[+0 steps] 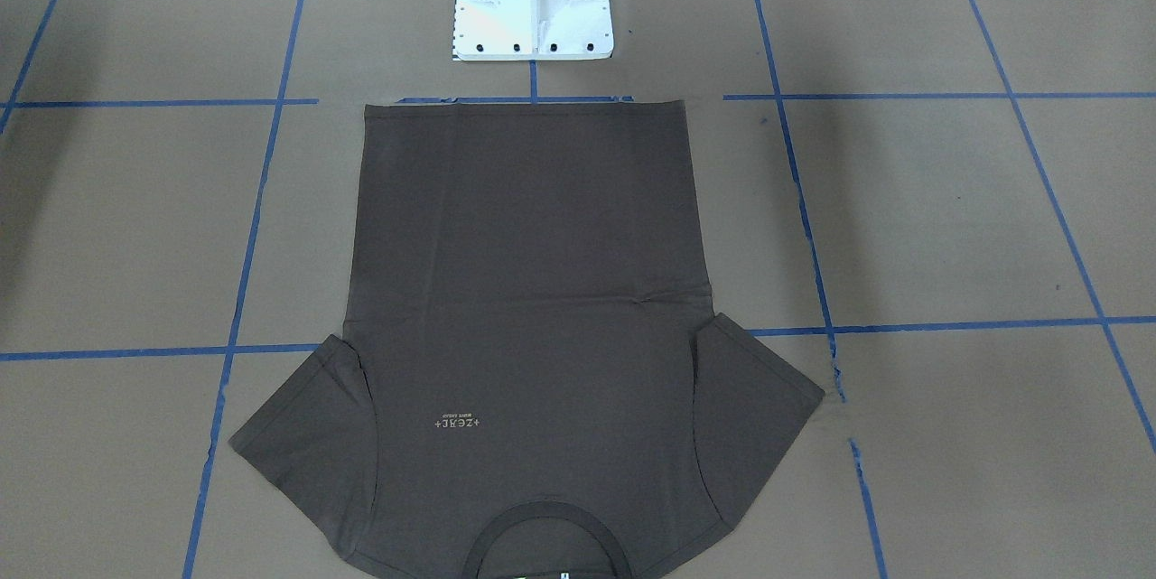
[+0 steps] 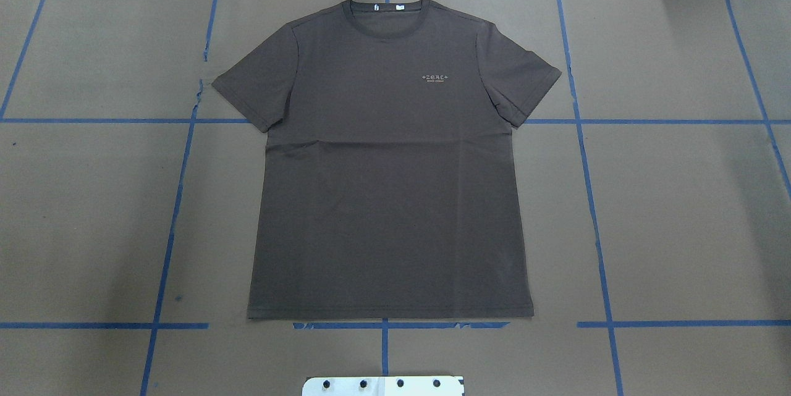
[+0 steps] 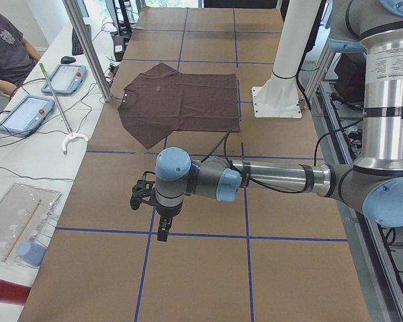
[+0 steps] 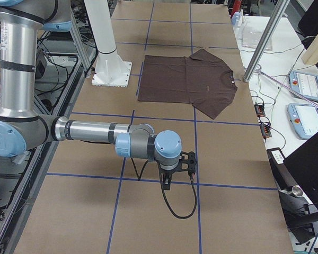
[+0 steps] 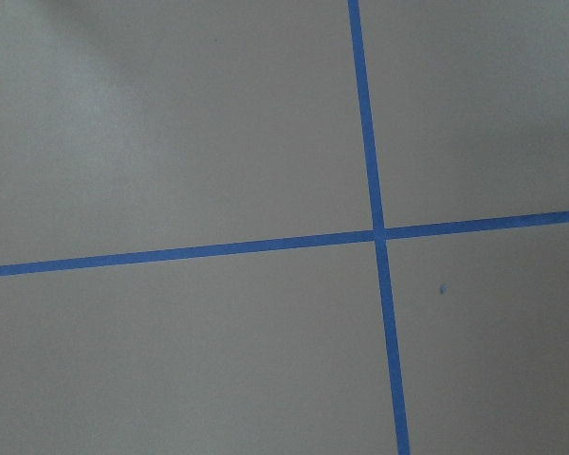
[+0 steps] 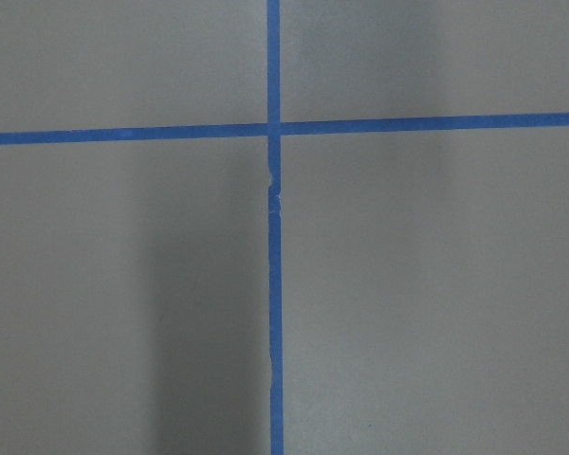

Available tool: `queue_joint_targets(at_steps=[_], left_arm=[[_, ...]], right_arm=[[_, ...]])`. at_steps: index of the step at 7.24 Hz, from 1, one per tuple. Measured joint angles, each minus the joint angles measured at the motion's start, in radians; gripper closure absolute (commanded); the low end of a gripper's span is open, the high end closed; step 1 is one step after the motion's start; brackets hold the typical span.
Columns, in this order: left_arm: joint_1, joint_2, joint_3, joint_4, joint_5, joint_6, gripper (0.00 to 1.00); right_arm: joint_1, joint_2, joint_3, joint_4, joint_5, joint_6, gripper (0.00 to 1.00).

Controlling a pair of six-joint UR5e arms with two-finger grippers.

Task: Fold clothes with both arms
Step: 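Move the right gripper toward the sleeve farthest from the left arm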

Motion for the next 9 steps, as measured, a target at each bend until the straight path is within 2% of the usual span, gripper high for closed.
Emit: queue_joint_targets(at_steps=[3,5,6,7,8,9], left_arm=[[0.000,-0.009,-0.004,0.002,0.003,-0.002,0.00],[0.000,-0.060,-0.014,0.004,-0.006,-0.007,0.00],[0.002,-0.090,-0.012,-0.006,-0.041,-0.007,0.00],[0.005,-0.113,0.009,-0.055,-0.083,-0.006,0.00],[0.012,-0.135,0.056,-0.165,-0.110,-0.007,0.00],[0.027,-0.145,0.101,-0.269,-0.118,-0.013,0.00]], right_arm=[[0.004,0.019,0.004,0.000,0.003,0.004,0.00],[-0.040,0.087,0.002,0.000,0.005,0.021,0.00],[-0.097,0.155,-0.004,0.000,0.005,0.034,0.00],[-0.154,0.236,-0.017,0.001,0.006,0.055,0.00],[-0.220,0.317,-0.054,0.031,0.002,0.104,0.00],[-0.293,0.393,-0.129,0.125,-0.011,0.173,0.00]])
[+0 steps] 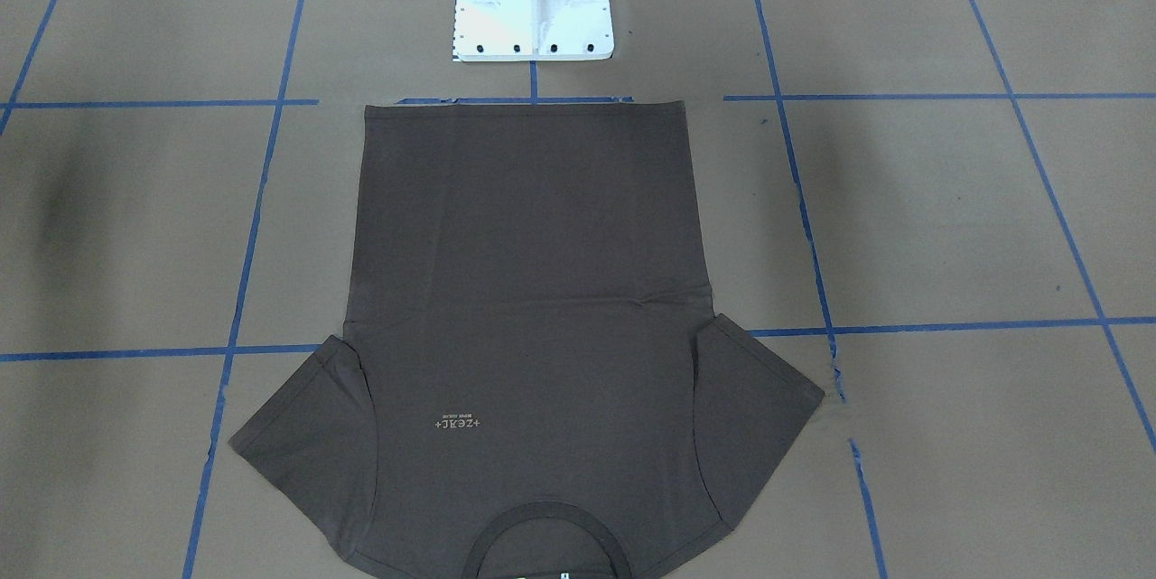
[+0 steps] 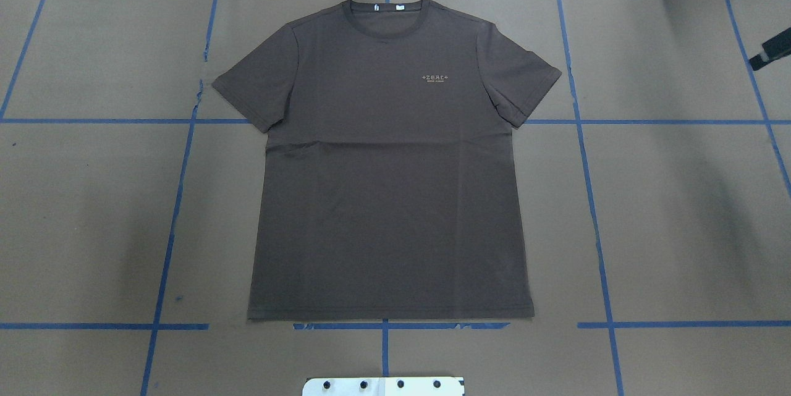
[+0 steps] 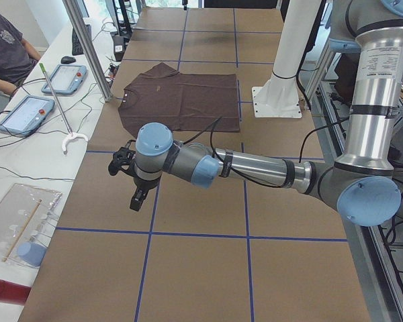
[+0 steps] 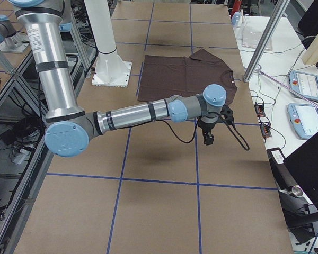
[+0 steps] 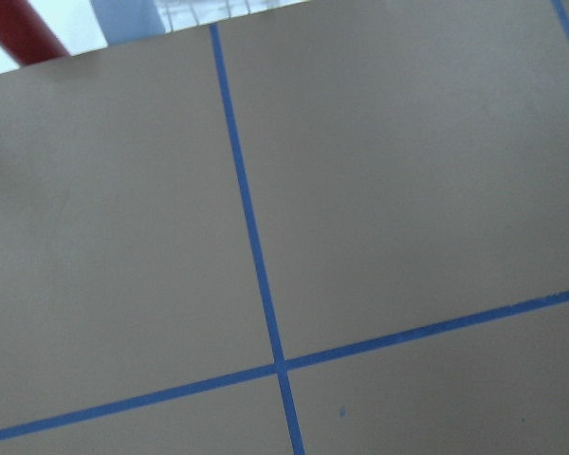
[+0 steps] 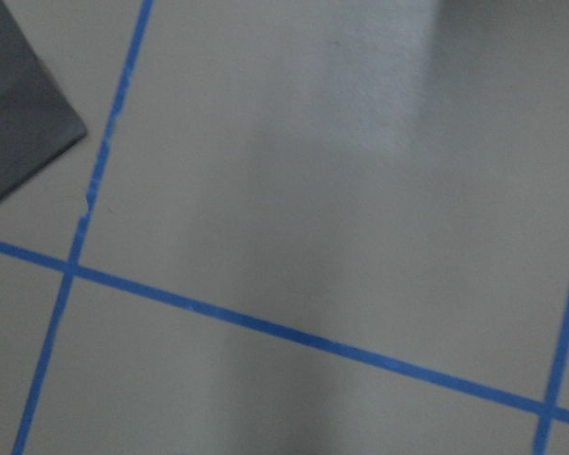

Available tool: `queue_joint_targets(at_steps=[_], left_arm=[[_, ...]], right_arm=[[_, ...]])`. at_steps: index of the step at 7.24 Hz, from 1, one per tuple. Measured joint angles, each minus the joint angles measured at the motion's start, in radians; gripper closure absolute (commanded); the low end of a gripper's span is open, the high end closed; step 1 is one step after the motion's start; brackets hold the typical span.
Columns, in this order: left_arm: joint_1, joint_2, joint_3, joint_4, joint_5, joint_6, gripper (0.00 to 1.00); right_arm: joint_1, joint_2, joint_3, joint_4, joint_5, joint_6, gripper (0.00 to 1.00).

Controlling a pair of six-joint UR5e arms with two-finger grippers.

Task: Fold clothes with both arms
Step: 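Move the right gripper toward the sleeve farthest from the left arm, then grasp the sleeve nearest the right gripper at its edge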

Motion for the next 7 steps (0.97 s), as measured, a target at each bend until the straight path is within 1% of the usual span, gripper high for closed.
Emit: queue_joint_targets(at_steps=[1,2,3,5,6,7], left_arm=[[0.019,-0.012,0.030,-0.056,-0.001,-0.014,0.00],[0.030,-0.031,0.048,-0.078,-0.001,-0.053,0.00],[0.047,-0.054,0.060,-0.085,0.000,-0.123,0.00],[0.095,-0.087,0.066,-0.088,0.017,-0.224,0.00],[0.104,-0.091,0.058,-0.089,0.034,-0.238,0.00],[0.108,-0.091,0.041,-0.090,0.060,-0.244,0.00]], right_arm=[[-0.065,0.069,-0.115,0.141,-0.011,0.086,0.00],[-0.119,0.132,-0.228,0.266,-0.017,0.188,0.00],[-0.162,0.194,-0.304,0.340,-0.032,0.288,0.00],[-0.233,0.318,-0.409,0.385,-0.107,0.448,0.01],[-0.259,0.364,-0.456,0.390,-0.131,0.493,0.01],[-0.285,0.391,-0.483,0.392,-0.154,0.536,0.01]])
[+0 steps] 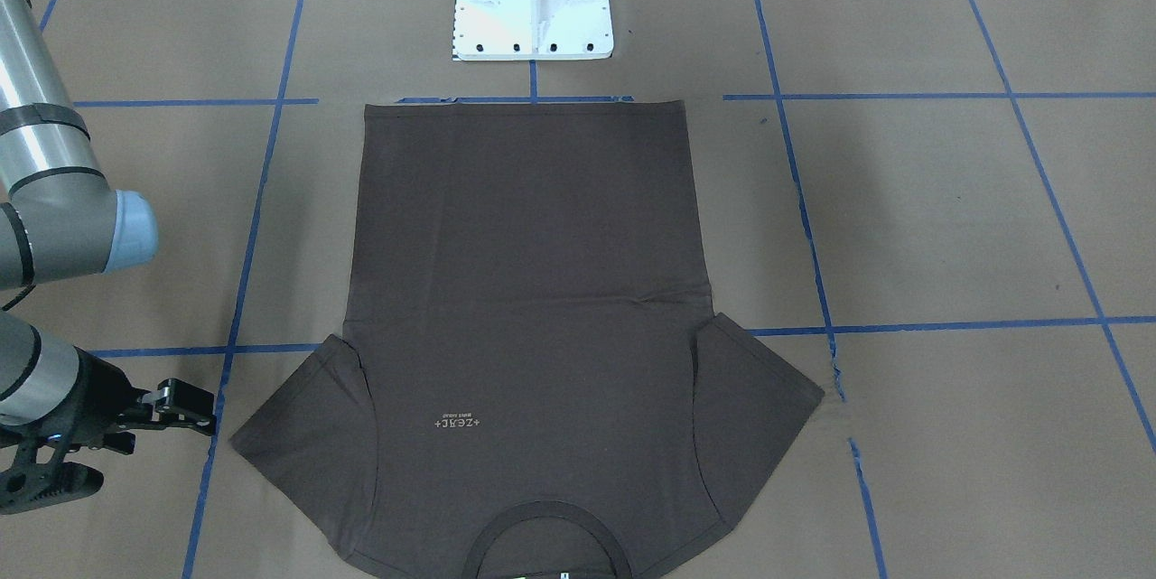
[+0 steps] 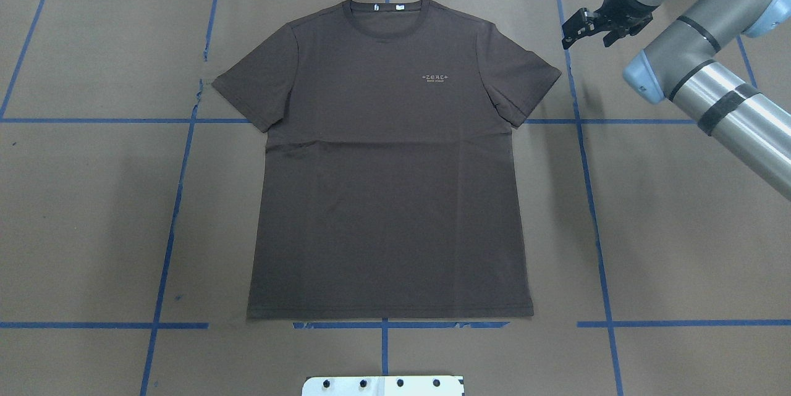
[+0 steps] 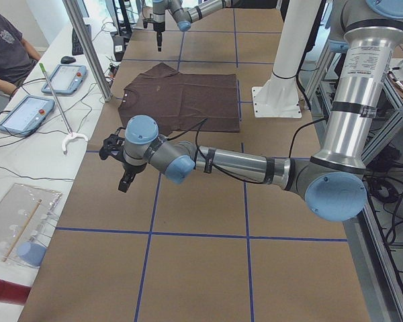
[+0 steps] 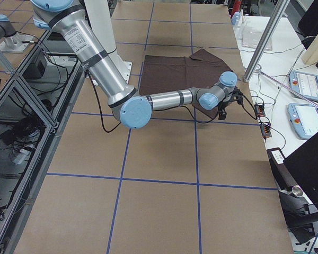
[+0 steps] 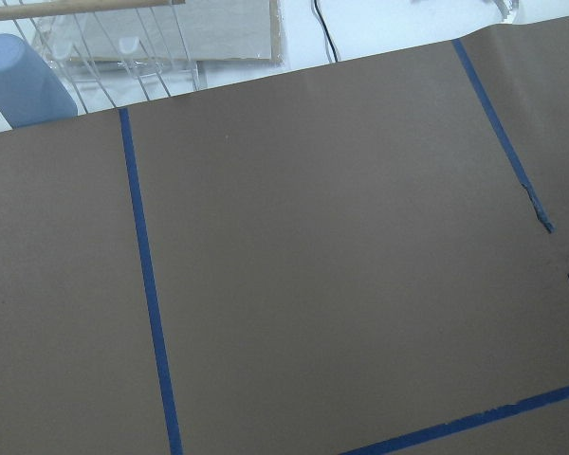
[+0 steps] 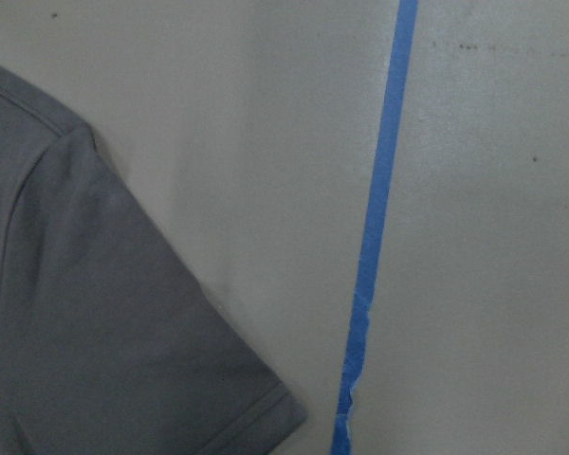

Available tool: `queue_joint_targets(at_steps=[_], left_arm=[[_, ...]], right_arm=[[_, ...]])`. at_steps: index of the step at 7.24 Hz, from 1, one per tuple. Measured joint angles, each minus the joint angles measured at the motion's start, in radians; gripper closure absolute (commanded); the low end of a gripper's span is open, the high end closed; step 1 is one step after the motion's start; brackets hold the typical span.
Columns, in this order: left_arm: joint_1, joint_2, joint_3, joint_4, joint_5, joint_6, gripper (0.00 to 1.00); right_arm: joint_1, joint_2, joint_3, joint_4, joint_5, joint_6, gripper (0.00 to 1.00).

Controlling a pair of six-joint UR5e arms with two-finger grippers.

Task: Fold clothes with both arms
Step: 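Grasp the sleeve nearest the right gripper at its edge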

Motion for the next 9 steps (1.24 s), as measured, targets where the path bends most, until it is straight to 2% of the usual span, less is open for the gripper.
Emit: queue_joint_targets(at_steps=[3,6,7,8,9], left_arm=[[0.002,0.000,-0.034,0.000,0.028,-0.011,0.00],[0.001,0.003,-0.044,0.000,0.028,-0.014,0.00],[0.001,0.004,-0.046,0.000,0.028,-0.014,0.00],[0.001,0.004,-0.047,0.000,0.028,-0.015,0.00],[0.001,0.004,-0.047,0.000,0.027,-0.015,0.00]], right_arm=[[-0.076,0.025,-0.074,0.067,-0.082,0.064,0.02],[-0.097,0.029,-0.110,0.094,-0.131,0.068,0.22],[-0.102,0.029,-0.112,0.094,-0.140,0.068,0.34],[-0.104,0.030,-0.113,0.094,-0.144,0.067,0.58],[-0.105,0.031,-0.114,0.093,-0.146,0.067,0.78]])
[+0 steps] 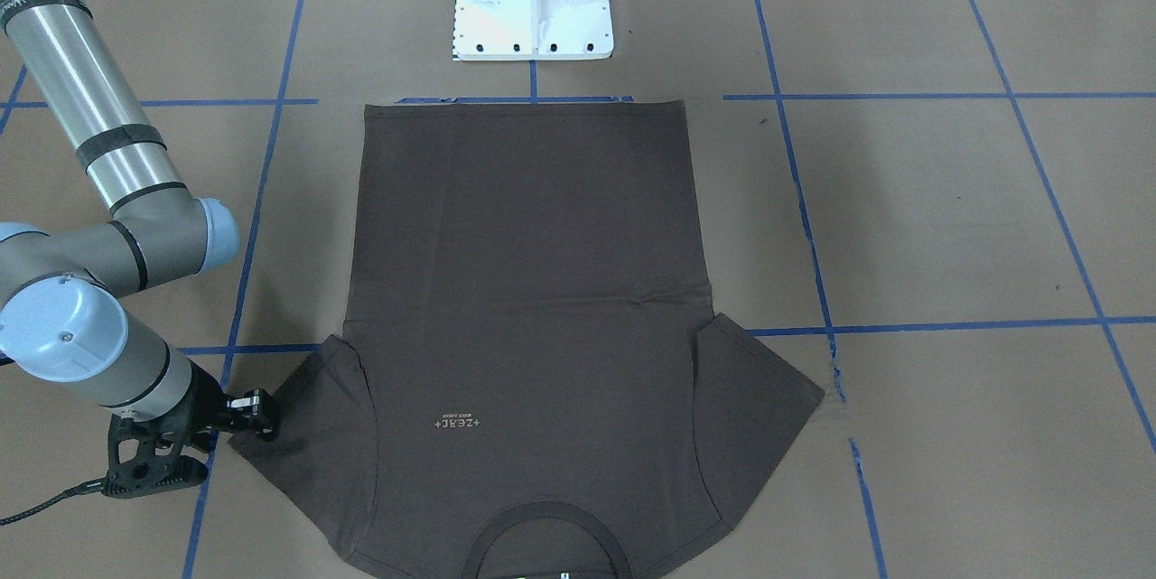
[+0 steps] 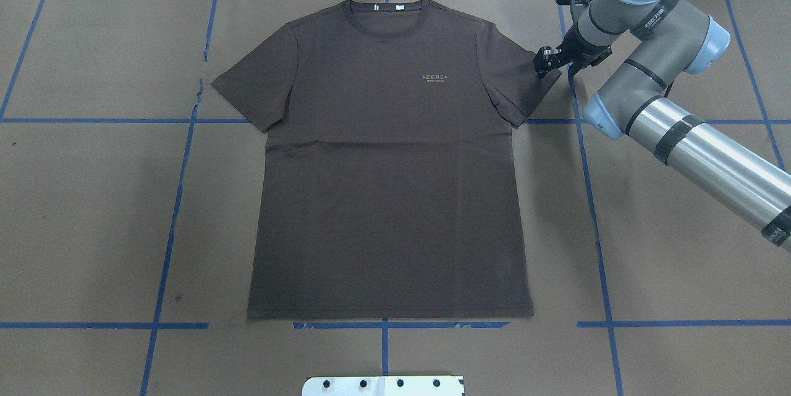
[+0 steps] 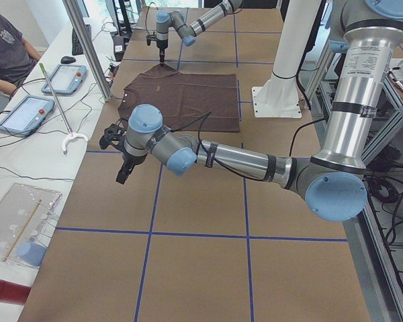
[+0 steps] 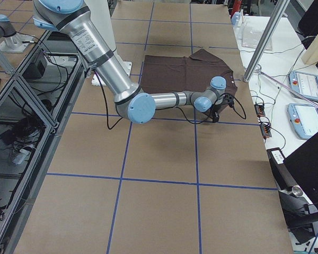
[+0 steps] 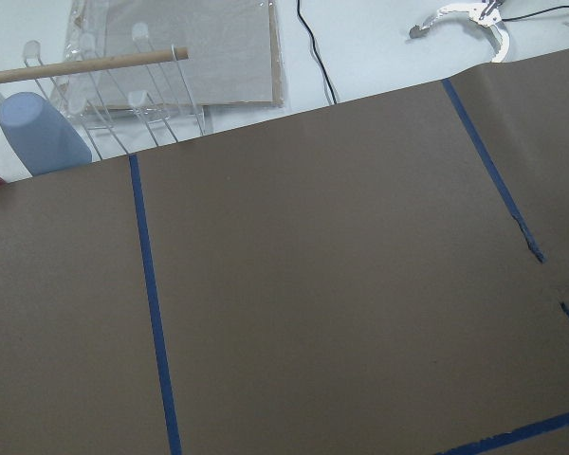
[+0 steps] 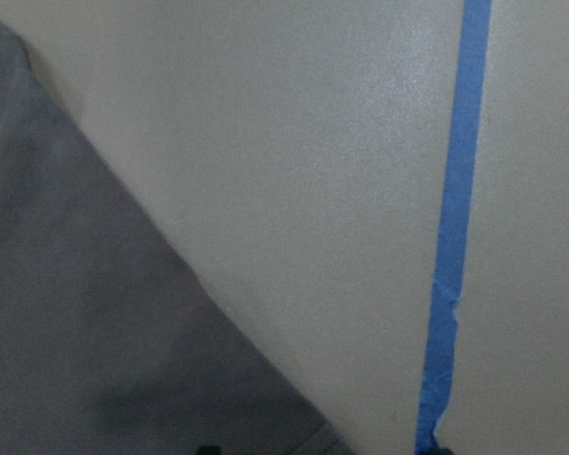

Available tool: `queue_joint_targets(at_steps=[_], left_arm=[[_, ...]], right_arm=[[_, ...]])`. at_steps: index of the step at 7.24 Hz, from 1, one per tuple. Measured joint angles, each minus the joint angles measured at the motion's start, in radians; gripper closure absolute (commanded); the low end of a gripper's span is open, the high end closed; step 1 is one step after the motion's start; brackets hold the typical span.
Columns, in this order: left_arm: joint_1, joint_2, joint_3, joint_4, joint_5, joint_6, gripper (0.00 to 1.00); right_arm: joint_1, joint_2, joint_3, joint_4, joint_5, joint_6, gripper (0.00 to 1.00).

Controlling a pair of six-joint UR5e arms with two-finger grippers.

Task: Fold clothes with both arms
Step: 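Grasp the sleeve nearest the right gripper at its edge, then fold the sleeve inward onto the shirt body with the right gripper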

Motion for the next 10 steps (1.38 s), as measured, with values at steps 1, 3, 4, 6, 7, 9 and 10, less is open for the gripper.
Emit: queue_joint_targets(at_steps=[1,3,4,6,7,9,10], left_arm=[[0.000,0.000,0.000,0.001,0.000,0.000,0.00],[0.000,0.000,0.000,0.003,-0.001,-0.001,0.00],[0.000,0.000,0.001,0.004,-0.001,-0.001,0.00],[0.000,0.001,0.002,0.006,-0.001,-0.001,0.00],[0.000,0.002,0.003,0.007,-0.001,-0.001,0.00],[0.000,0.004,0.005,0.007,-0.001,-0.001,0.00],[0.000,0.005,0.006,0.007,-0.001,0.000,0.00]], right_arm=[[0.001,0.002,0.000,0.000,-0.001,0.000,0.90],[-0.001,0.006,-0.001,-0.001,0.000,-0.001,1.00],[-0.003,0.013,-0.001,-0.002,0.000,-0.002,1.00],[-0.001,0.039,0.013,-0.001,0.003,0.000,1.00],[0.000,0.051,0.030,-0.001,0.005,0.000,1.00],[-0.008,0.106,0.061,-0.001,0.006,0.002,1.00],[-0.026,0.140,0.068,-0.001,0.002,0.011,1.00]])
